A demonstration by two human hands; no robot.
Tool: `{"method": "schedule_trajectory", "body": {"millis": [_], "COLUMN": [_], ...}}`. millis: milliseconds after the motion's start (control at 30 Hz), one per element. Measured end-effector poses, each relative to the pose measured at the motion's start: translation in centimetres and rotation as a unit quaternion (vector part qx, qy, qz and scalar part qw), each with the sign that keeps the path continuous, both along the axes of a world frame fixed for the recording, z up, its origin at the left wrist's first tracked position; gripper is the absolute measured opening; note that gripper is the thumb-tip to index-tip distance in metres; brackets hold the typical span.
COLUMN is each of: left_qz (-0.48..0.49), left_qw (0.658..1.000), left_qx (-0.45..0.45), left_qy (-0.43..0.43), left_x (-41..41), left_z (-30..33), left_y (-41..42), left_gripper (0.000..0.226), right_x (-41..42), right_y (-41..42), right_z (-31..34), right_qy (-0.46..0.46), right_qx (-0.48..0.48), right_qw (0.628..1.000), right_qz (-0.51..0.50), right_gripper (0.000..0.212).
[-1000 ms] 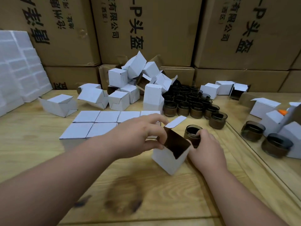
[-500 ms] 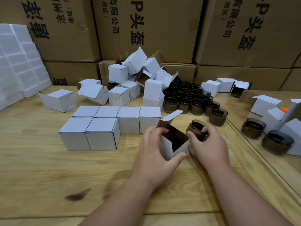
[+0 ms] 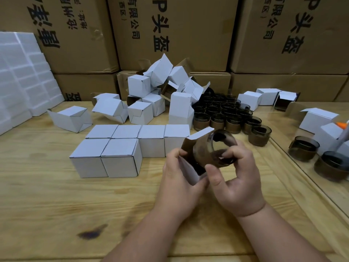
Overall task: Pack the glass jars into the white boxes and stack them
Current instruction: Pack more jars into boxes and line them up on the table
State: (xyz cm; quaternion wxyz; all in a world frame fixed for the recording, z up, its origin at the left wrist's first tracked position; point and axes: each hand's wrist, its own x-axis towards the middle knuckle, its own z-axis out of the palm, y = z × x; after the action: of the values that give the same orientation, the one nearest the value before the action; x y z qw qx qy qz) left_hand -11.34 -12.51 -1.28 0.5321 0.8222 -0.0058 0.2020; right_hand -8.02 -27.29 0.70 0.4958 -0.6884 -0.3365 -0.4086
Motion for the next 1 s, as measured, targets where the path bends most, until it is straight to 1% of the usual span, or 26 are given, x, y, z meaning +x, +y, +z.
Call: {"method": "schedule_trajectory", "body": {"millis": [67, 167, 267, 367, 500, 633, 767, 933, 1000], "left_qz": [-0.008, -0.016, -0.009, -0.004, -0.003, -0.006, -0.010, -0.024, -0.028], "left_qw": [1.000, 0.999, 0.999, 1.000, 1.000, 1.000, 0.999, 0.999, 0.999], "left_qx": [-0.011, -0.015, -0.031, -0.027, -0.020, -0.027, -0.034, -0.043, -0.045], "left_qy": [-0.004, -0.031, -0.007, 0.001, -0.006, -0.006, -0.004, -0.011, -0.011], "left_x": [0.1, 0.1, 0.1, 0.1, 0.2, 0.3, 0.4, 0.6, 0.6], "left_z": [0.3, 0.6, 0.2, -0.3, -0.5, -0.6, -0.6, -0.8, -0.7], "left_y": [-0.1, -0.1, -0.1, 0.0, 0.1, 0.1, 0.1, 0.2, 0.2], "left_gripper": [0.071, 0.066, 0.067, 0.073, 0.076, 0.073, 0.071, 0.079, 0.083], "right_x": [-0.5, -0.9, -0.6, 0.0, 0.6, 0.9, 0.9, 1.0, 1.1], "right_y": [0.8, 1.4, 1.1, 0.4, -0.1, 0.0, 0.1, 0.1, 0.2], "right_z": [0.1, 0.1, -0.3, -0.6, -0.7, -0.7, -0.8, -0.7, -0.7], "right_qy": [-0.017, -0.012, 0.022, 0.063, 0.073, 0.083, 0.098, 0.079, 0.093], "right_qx": [-0.029, -0.048, -0.028, 0.001, 0.005, -0.031, -0.072, -0.128, -0.144], "right_qw": [0.999, 0.999, 0.999, 0.998, 0.996, 0.993, 0.988, 0.984, 0.981], "right_qz": [0.011, 0.017, -0.002, -0.022, -0.051, -0.074, -0.090, -0.096, -0.095], "right_gripper": [0.040, 0.038, 0.032, 0.030, 0.031, 0.033, 0.030, 0.030, 0.031]}}
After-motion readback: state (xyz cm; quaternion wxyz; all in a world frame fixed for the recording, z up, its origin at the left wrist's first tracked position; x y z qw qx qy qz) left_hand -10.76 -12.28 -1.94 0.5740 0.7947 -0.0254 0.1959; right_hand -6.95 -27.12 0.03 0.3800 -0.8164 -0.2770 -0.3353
